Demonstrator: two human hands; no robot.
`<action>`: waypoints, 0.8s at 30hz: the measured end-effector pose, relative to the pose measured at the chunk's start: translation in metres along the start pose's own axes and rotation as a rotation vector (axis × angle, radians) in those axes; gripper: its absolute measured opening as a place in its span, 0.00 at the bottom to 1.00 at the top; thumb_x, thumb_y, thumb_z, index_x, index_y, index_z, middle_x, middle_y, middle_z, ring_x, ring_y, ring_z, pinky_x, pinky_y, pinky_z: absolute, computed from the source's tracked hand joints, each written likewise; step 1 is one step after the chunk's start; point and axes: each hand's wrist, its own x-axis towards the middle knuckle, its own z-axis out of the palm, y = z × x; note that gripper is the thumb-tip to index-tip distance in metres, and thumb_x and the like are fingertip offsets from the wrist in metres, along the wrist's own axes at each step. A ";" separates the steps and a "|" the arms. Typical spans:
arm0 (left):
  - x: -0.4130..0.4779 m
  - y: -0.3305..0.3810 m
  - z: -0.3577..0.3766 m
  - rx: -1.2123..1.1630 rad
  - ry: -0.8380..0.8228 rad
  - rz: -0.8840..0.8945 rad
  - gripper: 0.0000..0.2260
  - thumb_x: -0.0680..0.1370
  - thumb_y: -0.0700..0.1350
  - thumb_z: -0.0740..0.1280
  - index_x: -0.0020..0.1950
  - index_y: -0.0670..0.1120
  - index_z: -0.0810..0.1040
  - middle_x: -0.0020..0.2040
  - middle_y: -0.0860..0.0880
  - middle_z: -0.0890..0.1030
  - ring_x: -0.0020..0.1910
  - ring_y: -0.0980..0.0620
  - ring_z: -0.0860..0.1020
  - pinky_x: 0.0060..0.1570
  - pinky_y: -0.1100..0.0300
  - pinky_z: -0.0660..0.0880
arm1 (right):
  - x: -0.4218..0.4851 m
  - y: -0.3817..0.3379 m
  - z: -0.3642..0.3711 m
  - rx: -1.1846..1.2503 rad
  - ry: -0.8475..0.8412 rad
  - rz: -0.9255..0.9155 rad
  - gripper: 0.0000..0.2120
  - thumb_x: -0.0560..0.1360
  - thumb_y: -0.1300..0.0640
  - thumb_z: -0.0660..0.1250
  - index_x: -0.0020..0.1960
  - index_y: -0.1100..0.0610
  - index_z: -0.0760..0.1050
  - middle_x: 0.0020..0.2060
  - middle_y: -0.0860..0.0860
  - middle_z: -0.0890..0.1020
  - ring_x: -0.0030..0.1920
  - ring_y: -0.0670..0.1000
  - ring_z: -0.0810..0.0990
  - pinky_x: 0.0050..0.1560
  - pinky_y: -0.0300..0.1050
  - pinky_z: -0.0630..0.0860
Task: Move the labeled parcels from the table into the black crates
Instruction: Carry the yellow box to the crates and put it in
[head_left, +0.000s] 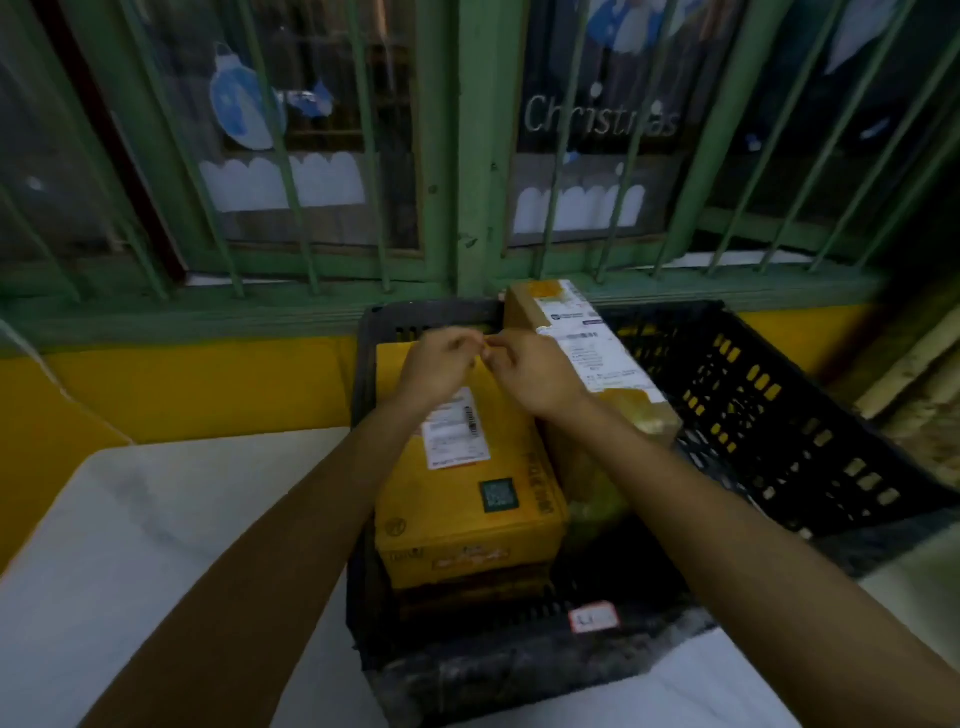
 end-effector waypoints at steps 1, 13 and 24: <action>0.000 0.020 0.006 -0.201 0.014 -0.028 0.09 0.82 0.41 0.59 0.54 0.41 0.79 0.55 0.41 0.81 0.48 0.46 0.79 0.45 0.58 0.78 | -0.005 0.002 -0.018 0.085 0.084 0.052 0.15 0.81 0.54 0.59 0.59 0.62 0.78 0.55 0.63 0.80 0.53 0.61 0.79 0.42 0.45 0.68; -0.127 0.206 0.223 -0.600 -0.419 -0.008 0.16 0.83 0.50 0.55 0.62 0.42 0.76 0.57 0.46 0.80 0.51 0.51 0.79 0.58 0.55 0.72 | -0.279 0.165 -0.213 0.951 0.716 0.630 0.13 0.82 0.50 0.58 0.51 0.57 0.77 0.44 0.55 0.83 0.41 0.51 0.82 0.46 0.44 0.74; -0.365 0.366 0.529 -0.593 -0.902 0.076 0.17 0.84 0.47 0.53 0.64 0.38 0.74 0.47 0.46 0.79 0.37 0.56 0.75 0.36 0.62 0.66 | -0.663 0.285 -0.368 0.874 1.222 0.914 0.13 0.81 0.50 0.58 0.54 0.57 0.76 0.43 0.53 0.83 0.42 0.50 0.81 0.51 0.46 0.73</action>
